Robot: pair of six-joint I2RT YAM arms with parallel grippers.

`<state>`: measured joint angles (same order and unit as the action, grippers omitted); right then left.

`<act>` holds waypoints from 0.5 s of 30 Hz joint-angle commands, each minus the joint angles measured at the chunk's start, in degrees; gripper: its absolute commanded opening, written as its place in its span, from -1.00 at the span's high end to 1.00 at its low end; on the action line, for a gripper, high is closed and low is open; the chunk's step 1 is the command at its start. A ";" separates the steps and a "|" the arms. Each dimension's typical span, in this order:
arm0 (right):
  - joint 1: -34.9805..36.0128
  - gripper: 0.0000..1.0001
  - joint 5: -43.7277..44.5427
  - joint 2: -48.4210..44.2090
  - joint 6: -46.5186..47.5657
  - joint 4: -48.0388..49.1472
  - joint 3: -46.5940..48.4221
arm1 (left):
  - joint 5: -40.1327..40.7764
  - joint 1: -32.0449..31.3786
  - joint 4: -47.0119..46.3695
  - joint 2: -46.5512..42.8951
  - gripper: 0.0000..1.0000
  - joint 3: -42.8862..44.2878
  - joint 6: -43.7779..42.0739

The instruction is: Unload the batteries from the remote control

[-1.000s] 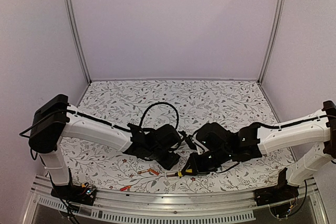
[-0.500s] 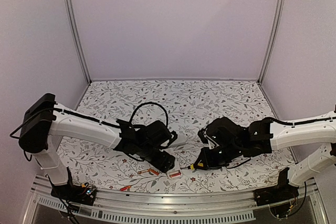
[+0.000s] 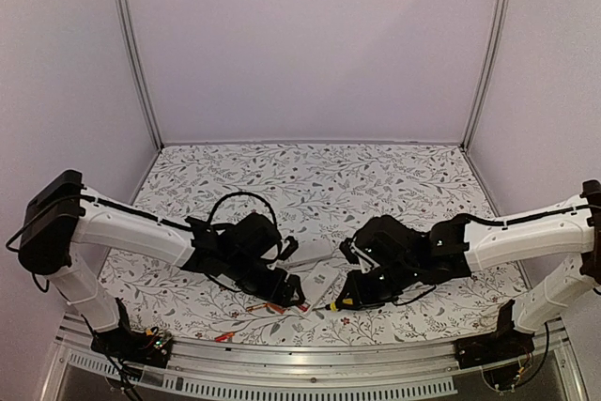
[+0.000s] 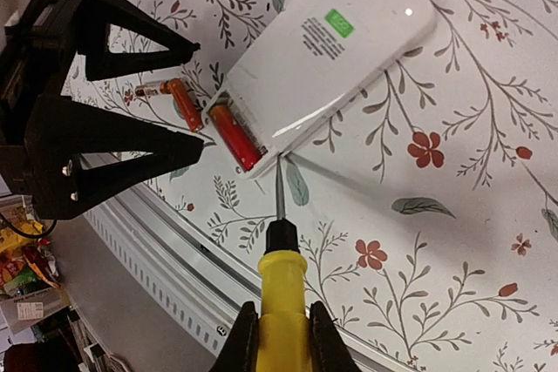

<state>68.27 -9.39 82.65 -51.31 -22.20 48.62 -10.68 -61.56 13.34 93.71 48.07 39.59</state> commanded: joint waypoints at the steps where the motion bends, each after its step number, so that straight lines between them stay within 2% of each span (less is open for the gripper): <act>1: 0.90 1.00 -1.88 2.06 2.23 4.42 2.23 | -4.41 1.41 -7.33 1.70 -0.68 -1.35 1.03; 6: 0.90 1.00 0.50 0.56 2.32 2.15 2.53 | -4.89 1.69 -9.76 4.19 -0.68 0.71 -3.72; 10: 0.60 1.00 3.18 -3.63 1.71 -1.36 1.44 | -1.77 1.87 -7.33 4.32 -0.69 2.16 -8.57; 15: -2.50 1.00 2.51 -8.25 1.35 -1.26 -1.40 | -0.09 2.08 -8.05 1.15 -0.71 -0.57 -12.39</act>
<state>67.99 -8.01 78.17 -50.04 -22.39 49.12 -12.43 -60.47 6.28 97.41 48.99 32.21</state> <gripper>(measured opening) 0.134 0.850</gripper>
